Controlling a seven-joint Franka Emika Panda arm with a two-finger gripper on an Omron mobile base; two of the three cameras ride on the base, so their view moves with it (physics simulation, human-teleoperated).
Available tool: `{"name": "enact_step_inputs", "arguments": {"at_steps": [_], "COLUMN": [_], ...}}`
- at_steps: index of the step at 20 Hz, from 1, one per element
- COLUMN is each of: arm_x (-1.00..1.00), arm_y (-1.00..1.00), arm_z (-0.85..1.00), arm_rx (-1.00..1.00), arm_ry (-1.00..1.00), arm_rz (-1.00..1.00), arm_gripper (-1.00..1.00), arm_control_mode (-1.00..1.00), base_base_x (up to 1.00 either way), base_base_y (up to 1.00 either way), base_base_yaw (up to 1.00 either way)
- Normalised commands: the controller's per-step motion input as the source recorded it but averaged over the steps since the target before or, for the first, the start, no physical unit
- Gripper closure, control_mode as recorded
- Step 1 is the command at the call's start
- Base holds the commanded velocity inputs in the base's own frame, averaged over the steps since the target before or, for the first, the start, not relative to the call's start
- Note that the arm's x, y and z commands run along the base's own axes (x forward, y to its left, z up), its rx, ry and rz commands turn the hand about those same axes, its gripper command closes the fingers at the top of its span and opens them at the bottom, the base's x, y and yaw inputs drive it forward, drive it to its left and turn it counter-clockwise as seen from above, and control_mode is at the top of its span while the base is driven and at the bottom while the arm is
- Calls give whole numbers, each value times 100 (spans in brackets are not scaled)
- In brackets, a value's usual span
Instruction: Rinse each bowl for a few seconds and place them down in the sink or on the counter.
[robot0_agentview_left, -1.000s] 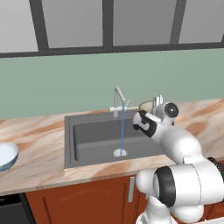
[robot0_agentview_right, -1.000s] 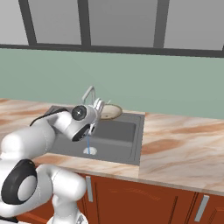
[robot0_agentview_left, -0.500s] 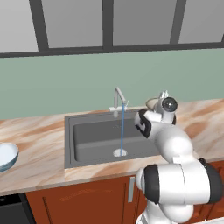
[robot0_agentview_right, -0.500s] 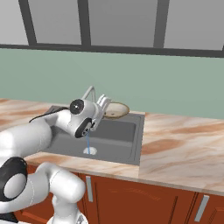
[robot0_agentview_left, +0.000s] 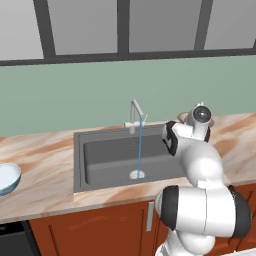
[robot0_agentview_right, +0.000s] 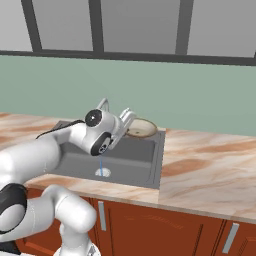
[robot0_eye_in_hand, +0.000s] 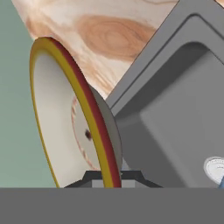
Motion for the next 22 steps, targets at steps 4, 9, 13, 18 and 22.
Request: {"name": "enact_step_inputs", "arguments": {"at_steps": [4, 9, 13, 18, 22], "arm_x": [-25, -16, -3, 2, 2], "arm_y": [-20, -19, -23, -24, -29], "arm_z": [-4, -5, -5, -10, -10], "arm_rx": [2, 0, 0, 0, 0], "arm_ry": [0, 0, 2, 6, 6], "arm_rz": [-8, -8, -7, -6, -5], "arm_gripper": [100, 100, 100, 100, 100], "arm_control_mode": [-100, -100, -100, -100, -100], "base_base_x": [0, 0, 0, 0, 0], "base_base_y": [0, 0, 0, 0, 0], "base_base_yaw": [0, 0, 0, 0, 0]}}
